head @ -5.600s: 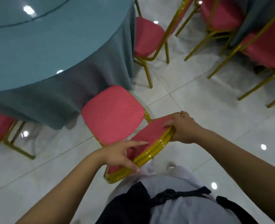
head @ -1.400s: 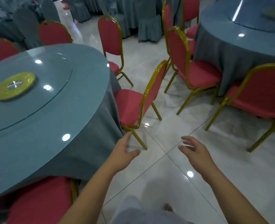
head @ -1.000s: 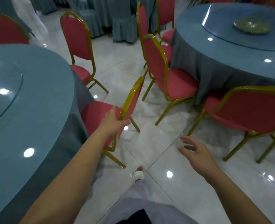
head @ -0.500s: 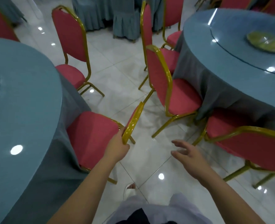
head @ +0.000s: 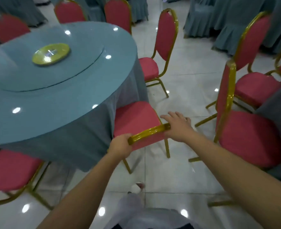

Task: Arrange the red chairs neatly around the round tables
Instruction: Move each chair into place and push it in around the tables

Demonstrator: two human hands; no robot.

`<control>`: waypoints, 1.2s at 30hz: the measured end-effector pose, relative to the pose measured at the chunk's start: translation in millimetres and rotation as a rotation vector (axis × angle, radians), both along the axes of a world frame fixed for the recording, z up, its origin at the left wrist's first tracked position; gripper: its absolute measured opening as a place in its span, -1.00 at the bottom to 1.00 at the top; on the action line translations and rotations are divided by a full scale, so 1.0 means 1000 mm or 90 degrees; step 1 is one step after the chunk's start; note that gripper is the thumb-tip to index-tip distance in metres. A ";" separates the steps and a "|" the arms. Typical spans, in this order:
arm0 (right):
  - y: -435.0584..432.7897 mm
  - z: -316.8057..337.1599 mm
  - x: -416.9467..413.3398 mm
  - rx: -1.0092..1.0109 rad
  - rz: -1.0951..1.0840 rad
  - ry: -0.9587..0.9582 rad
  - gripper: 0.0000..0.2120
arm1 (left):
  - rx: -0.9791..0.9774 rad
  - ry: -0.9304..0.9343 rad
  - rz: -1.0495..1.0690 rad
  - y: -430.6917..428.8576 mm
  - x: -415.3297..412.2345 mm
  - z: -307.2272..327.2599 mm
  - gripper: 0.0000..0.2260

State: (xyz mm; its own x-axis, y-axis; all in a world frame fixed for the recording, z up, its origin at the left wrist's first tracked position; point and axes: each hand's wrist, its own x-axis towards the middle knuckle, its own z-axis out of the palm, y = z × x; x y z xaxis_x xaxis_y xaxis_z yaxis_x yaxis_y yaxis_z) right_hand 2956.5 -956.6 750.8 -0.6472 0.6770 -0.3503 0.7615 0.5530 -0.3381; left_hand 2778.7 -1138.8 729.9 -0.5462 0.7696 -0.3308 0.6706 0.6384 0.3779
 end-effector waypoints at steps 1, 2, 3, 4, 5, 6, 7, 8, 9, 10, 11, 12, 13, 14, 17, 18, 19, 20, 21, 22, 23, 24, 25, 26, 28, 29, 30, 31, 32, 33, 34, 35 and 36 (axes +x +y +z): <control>0.000 -0.005 0.004 -0.020 0.029 -0.037 -0.56 | -0.016 0.005 0.004 -0.006 0.012 -0.001 -0.72; -0.005 -0.012 0.012 -0.029 0.050 -0.052 -0.74 | -0.033 0.017 0.011 -0.013 0.026 -0.003 -0.75; -0.012 -0.020 0.024 -0.020 0.067 -0.040 -0.85 | -0.043 0.032 0.019 -0.021 0.039 -0.005 -0.75; -0.020 -0.027 0.037 -0.007 0.076 -0.013 -0.89 | -0.047 0.042 0.024 -0.029 0.049 -0.009 -0.72; -0.029 -0.035 0.051 0.006 0.083 0.013 -0.88 | -0.048 0.041 0.018 -0.039 0.059 -0.014 -0.66; -0.039 -0.042 0.065 0.025 0.086 0.036 -0.85 | -0.053 0.036 0.003 -0.049 0.068 -0.019 -0.60; -0.048 -0.047 0.077 0.048 0.087 0.043 -0.81 | -0.066 0.036 -0.019 -0.059 0.077 -0.021 -0.57; -0.057 -0.051 0.088 0.067 0.091 0.036 -0.77 | -0.079 0.048 -0.043 -0.068 0.087 -0.023 -0.57; -0.066 -0.054 0.099 0.077 0.100 0.018 -0.74 | -0.088 0.069 -0.066 -0.077 0.095 -0.025 -0.56; -0.075 -0.057 0.109 0.084 0.115 -0.001 -0.71 | -0.092 0.091 -0.088 -0.086 0.104 -0.028 -0.56; -0.086 -0.059 0.118 0.088 0.120 -0.004 -0.67 | -0.091 0.117 -0.104 -0.094 0.111 -0.031 -0.55; -0.095 -0.061 0.124 0.093 0.118 0.007 -0.64 | -0.093 0.136 -0.114 -0.102 0.117 -0.035 -0.53; -0.103 -0.060 0.129 0.089 0.114 0.007 -0.62 | -0.095 0.133 -0.116 -0.109 0.120 -0.036 -0.50; -0.112 -0.058 0.132 0.082 0.112 -0.001 -0.60 | -0.095 0.114 -0.113 -0.116 0.121 -0.036 -0.49; -0.149 -0.053 0.141 0.077 0.105 -0.022 -0.55 | -0.078 0.093 -0.125 -0.140 0.125 -0.033 -0.53; -0.163 -0.052 0.144 0.076 0.098 -0.029 -0.55 | -0.081 0.098 -0.132 -0.150 0.127 -0.032 -0.55; -0.178 -0.050 0.147 0.073 0.090 -0.031 -0.56 | -0.083 0.101 -0.139 -0.162 0.129 -0.031 -0.58; -0.193 -0.049 0.151 0.069 0.081 -0.027 -0.56 | -0.091 0.103 -0.146 -0.175 0.131 -0.029 -0.60; -0.211 -0.047 0.157 0.064 0.078 -0.027 -0.56 | -0.099 0.102 -0.156 -0.190 0.135 -0.028 -0.63; -0.227 -0.046 0.163 0.056 0.084 -0.031 -0.54 | -0.112 0.097 -0.169 -0.205 0.139 -0.025 -0.68; -0.249 -0.045 0.169 0.046 0.097 -0.040 -0.53 | -0.118 0.087 -0.179 -0.228 0.144 -0.024 -0.72; -0.260 -0.044 0.179 0.037 0.101 -0.036 -0.52 | -0.117 0.086 -0.192 -0.241 0.151 -0.023 -0.76; -0.273 -0.044 0.188 0.028 0.104 -0.033 -0.52 | -0.118 0.087 -0.202 -0.256 0.158 -0.022 -0.79; -0.287 -0.042 0.192 0.021 0.114 -0.039 -0.52 | -0.121 0.087 -0.208 -0.275 0.161 -0.019 -0.80; -0.309 -0.038 0.193 0.019 0.133 -0.042 -0.54 | -0.125 0.085 -0.211 -0.305 0.164 -0.010 -0.80; -0.320 -0.035 0.192 0.016 0.144 -0.037 -0.54 | -0.130 0.076 -0.210 -0.320 0.166 -0.006 -0.79; -0.329 -0.030 0.190 0.004 0.155 -0.038 -0.54 | -0.140 0.068 -0.208 -0.334 0.168 -0.001 -0.77; -0.338 -0.025 0.187 -0.014 0.174 -0.045 -0.54 | -0.150 0.060 -0.205 -0.351 0.171 0.002 -0.76; -0.349 -0.020 0.183 -0.030 0.203 -0.055 -0.52 | -0.152 0.050 -0.203 -0.368 0.173 0.004 -0.77; -0.359 -0.016 0.179 -0.042 0.233 -0.062 -0.52 | -0.144 0.042 -0.198 -0.387 0.175 0.005 -0.76; -0.370 -0.016 0.175 -0.046 0.257 -0.061 -0.51 | -0.126 0.037 -0.186 -0.406 0.176 0.004 -0.73; -0.381 -0.017 0.172 -0.042 0.275 -0.053 -0.52 | -0.101 0.035 -0.167 -0.425 0.176 0.003 -0.70; -0.391 -0.019 0.168 -0.035 0.283 -0.034 -0.54 | -0.080 0.032 -0.142 -0.441 0.174 0.002 -0.67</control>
State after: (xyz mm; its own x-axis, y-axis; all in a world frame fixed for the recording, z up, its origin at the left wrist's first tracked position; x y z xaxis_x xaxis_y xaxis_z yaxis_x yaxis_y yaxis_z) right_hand 3124.0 -1347.4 731.4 -0.8511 0.3172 -0.4184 0.4715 0.8123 -0.3433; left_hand 2952.9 -1580.0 732.2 -0.3863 0.8276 -0.4073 0.8159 0.5125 0.2676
